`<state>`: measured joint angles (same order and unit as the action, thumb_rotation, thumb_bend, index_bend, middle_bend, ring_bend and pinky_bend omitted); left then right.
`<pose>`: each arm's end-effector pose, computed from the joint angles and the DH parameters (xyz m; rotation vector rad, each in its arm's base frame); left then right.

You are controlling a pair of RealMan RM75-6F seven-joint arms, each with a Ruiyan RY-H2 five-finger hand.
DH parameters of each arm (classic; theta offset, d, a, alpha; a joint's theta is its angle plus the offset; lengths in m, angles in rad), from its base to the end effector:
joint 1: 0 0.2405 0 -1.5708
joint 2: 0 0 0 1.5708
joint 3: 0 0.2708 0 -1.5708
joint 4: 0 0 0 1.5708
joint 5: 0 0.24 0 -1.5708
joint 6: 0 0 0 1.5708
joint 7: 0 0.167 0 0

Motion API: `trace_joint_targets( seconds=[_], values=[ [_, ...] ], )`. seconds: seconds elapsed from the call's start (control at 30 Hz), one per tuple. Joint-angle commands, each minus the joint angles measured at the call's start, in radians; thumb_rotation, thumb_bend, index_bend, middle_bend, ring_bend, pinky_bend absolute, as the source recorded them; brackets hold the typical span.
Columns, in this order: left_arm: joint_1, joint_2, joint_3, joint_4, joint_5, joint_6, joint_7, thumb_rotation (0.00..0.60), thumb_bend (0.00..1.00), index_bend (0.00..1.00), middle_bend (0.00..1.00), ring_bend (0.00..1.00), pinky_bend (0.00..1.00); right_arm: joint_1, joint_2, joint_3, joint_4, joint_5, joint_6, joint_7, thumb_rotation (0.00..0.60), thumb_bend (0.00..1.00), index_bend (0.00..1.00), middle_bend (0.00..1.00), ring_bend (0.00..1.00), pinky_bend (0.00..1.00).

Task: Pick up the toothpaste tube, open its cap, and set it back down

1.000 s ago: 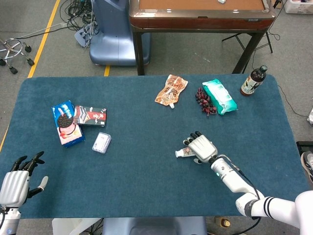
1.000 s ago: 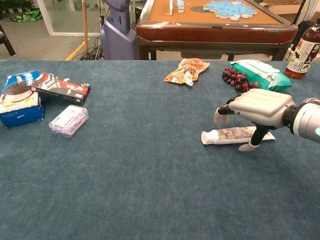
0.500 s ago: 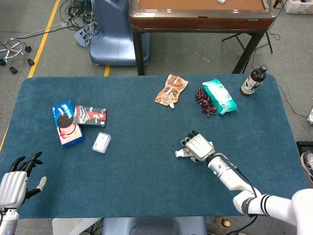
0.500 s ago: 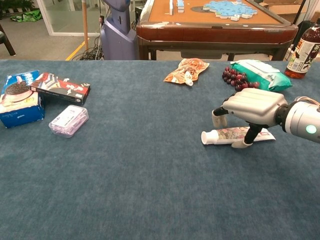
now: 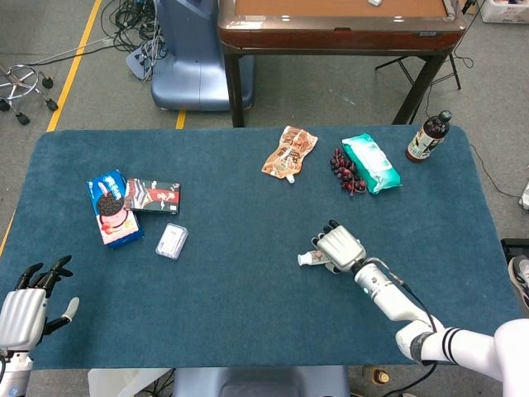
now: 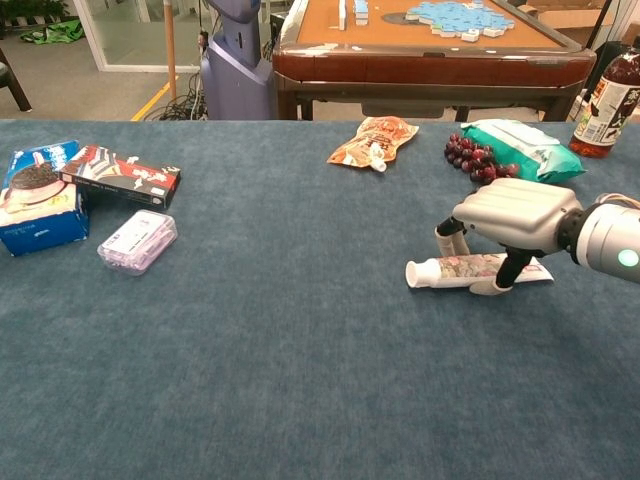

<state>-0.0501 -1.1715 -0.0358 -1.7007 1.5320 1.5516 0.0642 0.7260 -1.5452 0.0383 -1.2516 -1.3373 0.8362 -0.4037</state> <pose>-0.3089 0.1911 0.1187 -1.3401 -0.9337 -0.9865 -0.2232 -0.3759 -0.0692 2.1296 -0.5781 0.5857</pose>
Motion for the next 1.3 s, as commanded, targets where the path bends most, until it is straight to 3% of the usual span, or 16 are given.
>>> trace_joint_targets(
  seconds=[0.03,0.13,0.37,0.63,0.93,1.3],
  values=[
    [0.000,0.001,0.000,-0.001,-0.001,-0.002,0.002,0.600,0.31,0.13,0.34,0.34,0.11,0.003,-0.001,-0.002,0.003,0.002,-0.008,-0.002,0.600,0.35,0.48,0.48,0.31,0.19],
    [0.000,0.001,0.000,-0.003,-0.001,-0.001,0.002,0.600,0.31,0.13,0.34,0.34,0.11,0.008,-0.002,-0.005,0.004,-0.001,-0.017,-0.008,0.600,0.39,0.50,0.50,0.33,0.20],
    [-0.005,0.013,0.001,-0.010,0.008,-0.007,0.006,0.600,0.31,0.13,0.34,0.34,0.11,0.036,0.017,-0.006,-0.007,-0.013,-0.049,-0.025,0.600,0.65,0.63,0.59,0.45,0.25],
    [-0.066,0.076,-0.008,-0.050,0.039,-0.082,-0.001,0.600,0.31,0.13,0.34,0.34,0.11,0.115,0.118,0.006,-0.094,0.023,-0.181,-0.059,0.600,0.87,0.74,0.66,0.55,0.31],
    [-0.206,0.166,-0.024,-0.098,0.089,-0.259,-0.032,0.600,0.31,0.13,0.34,0.34,0.11,0.200,0.255,0.031,-0.225,0.033,-0.279,-0.035,0.600,0.96,0.81,0.71,0.61,0.32],
    [-0.437,0.181,-0.065,-0.081,0.127,-0.520,-0.091,0.600,0.31,0.12,0.41,0.37,0.11,0.292,0.383,0.068,-0.334,0.029,-0.357,0.023,0.600,0.99,0.83,0.73,0.64,0.32]
  ],
)
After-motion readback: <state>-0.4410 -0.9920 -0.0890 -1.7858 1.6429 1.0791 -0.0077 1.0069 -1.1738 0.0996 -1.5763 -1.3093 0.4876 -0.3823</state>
